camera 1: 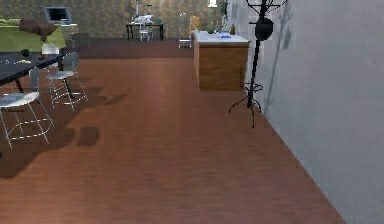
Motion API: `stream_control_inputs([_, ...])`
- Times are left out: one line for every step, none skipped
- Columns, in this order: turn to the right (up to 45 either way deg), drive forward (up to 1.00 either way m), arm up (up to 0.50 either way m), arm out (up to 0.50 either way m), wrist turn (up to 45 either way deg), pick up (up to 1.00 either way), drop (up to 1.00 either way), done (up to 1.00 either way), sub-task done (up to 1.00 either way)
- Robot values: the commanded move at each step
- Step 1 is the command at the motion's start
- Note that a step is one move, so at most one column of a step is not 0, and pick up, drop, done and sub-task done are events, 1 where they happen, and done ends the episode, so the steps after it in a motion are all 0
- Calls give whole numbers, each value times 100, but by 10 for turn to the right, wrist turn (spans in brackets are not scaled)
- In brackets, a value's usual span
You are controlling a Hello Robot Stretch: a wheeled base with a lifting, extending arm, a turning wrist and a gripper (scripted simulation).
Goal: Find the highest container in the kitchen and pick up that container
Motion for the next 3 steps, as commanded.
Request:
stream_control_inputs([-60, 0, 0, 0, 0, 0, 0, 0, 0])
stream_control_inputs([0, 100, 0, 0, 0, 0, 0, 0, 0])
stream_control_inputs([-30, 0, 0, 0, 0, 0, 0, 0, 0])
